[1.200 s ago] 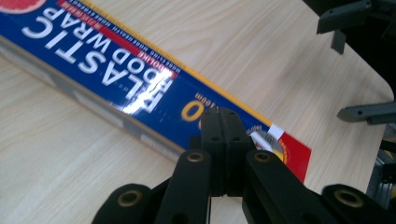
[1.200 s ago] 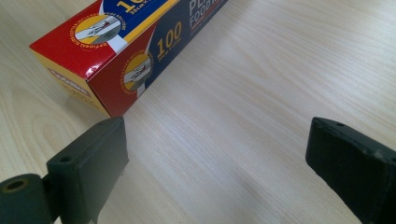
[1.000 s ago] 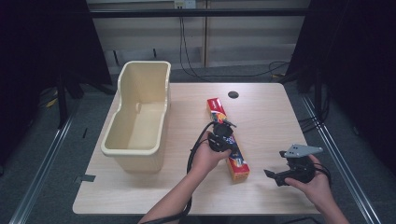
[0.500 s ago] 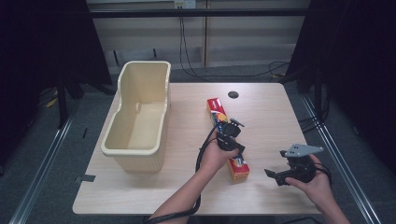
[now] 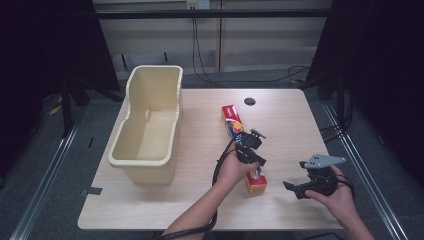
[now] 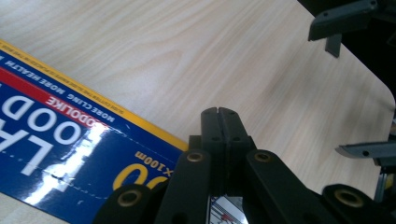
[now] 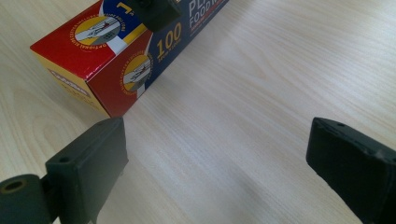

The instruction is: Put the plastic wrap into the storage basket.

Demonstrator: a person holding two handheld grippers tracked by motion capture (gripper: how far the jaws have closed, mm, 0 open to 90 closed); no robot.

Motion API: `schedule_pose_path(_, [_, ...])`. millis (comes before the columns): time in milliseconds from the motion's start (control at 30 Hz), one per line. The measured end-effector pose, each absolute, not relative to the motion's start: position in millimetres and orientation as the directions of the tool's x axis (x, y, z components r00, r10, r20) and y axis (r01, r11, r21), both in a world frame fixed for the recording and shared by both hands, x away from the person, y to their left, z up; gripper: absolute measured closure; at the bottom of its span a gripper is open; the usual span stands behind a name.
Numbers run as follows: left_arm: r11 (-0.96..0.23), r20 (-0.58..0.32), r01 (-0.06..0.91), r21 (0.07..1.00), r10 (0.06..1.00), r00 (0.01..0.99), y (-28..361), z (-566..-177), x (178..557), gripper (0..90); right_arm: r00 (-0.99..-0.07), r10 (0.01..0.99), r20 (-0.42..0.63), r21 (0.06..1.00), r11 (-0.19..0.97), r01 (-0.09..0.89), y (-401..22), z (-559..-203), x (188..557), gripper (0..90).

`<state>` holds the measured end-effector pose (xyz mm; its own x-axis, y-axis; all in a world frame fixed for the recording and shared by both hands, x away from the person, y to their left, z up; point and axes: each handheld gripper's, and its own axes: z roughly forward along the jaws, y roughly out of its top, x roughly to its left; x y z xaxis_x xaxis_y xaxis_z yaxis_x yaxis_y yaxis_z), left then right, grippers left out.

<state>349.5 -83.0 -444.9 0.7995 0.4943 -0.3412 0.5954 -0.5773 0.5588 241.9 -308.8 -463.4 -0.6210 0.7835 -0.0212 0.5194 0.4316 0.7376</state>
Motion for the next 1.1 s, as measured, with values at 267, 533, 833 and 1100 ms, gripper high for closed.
schedule_pose_path(267, [-0.603, -0.332, 0.606, 0.519, 0.511, 0.793, -79, -445, 348, 90.0, -0.623, 0.782, -0.027, 0.739, 0.435, 0.515, -308, -462, 241, 5.3])
schedule_pose_path(533, [-0.586, -0.341, 0.636, 0.502, 0.542, 0.768, -61, -445, 350, 90.0, -0.616, 0.787, -0.029, 0.738, 0.432, 0.519, -308, -462, 242, 5.3])
schedule_pose_path(833, [-0.569, -0.35, 0.662, 0.488, 0.567, 0.746, -42, -442, 351, 90.0, -0.618, 0.785, -0.033, 0.738, 0.436, 0.515, -306, -462, 241, 5.4])
schedule_pose_path(1100, [-0.557, -0.345, 0.679, 0.478, 0.592, 0.728, -25, -440, 352, 90.0, -0.616, 0.787, -0.034, 0.738, 0.435, 0.515, -306, -461, 241, 5.5])
